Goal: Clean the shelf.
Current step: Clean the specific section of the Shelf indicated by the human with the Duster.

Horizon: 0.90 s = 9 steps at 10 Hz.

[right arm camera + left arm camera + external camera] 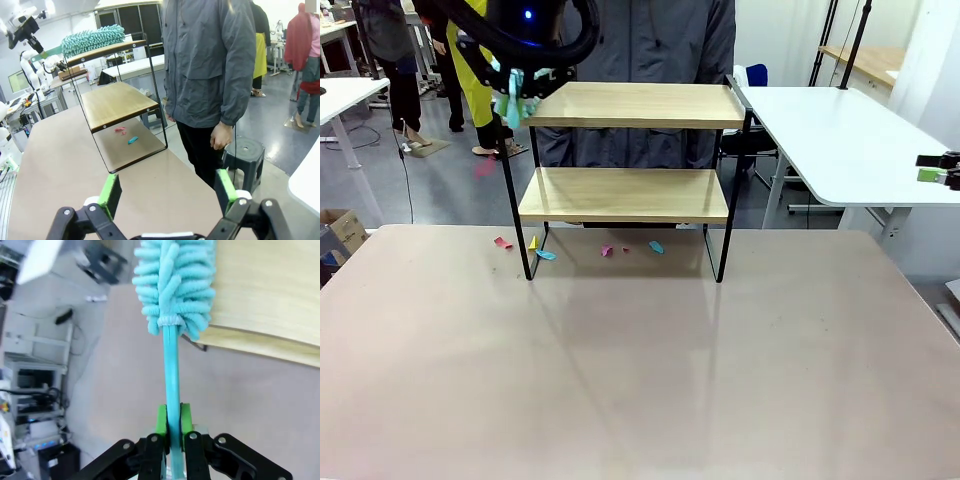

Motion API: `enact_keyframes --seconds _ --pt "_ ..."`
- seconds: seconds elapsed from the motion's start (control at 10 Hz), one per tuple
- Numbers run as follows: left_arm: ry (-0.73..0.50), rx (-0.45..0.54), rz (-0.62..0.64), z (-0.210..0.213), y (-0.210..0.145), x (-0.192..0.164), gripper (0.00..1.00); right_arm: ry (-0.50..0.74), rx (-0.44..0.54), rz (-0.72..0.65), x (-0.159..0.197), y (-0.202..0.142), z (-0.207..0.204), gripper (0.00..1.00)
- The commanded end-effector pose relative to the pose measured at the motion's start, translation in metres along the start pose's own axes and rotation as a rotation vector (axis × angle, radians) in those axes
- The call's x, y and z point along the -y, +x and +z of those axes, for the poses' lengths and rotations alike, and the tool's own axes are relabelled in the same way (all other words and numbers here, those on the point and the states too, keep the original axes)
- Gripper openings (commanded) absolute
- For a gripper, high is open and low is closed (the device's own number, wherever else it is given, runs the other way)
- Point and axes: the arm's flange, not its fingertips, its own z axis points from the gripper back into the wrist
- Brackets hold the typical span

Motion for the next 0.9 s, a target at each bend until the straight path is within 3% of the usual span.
enact_keyframes --seconds 0.0,0.3,0.4,0.8 --pt "0.095 0.105 0.000 0.015 -0.007 0.002 0.13 -0.001 -0.004 0.000 -0.001 0.002 -0.001 1.00" --pt "-0.013 0.162 -0.028 0.049 -0.012 0.005 0.13 -0.001 -0.004 0.000 -0.001 0.002 -0.001 1.00" --pt "0.052 0.123 -0.033 0.030 -0.012 0.009 0.13 -0.001 -0.004 0.000 -0.001 0.002 -0.001 1.00" --pt "0.040 0.122 -0.039 0.033 -0.011 0.015 0.13 -0.001 -0.004 0.000 -0.001 0.002 -0.001 1.00"
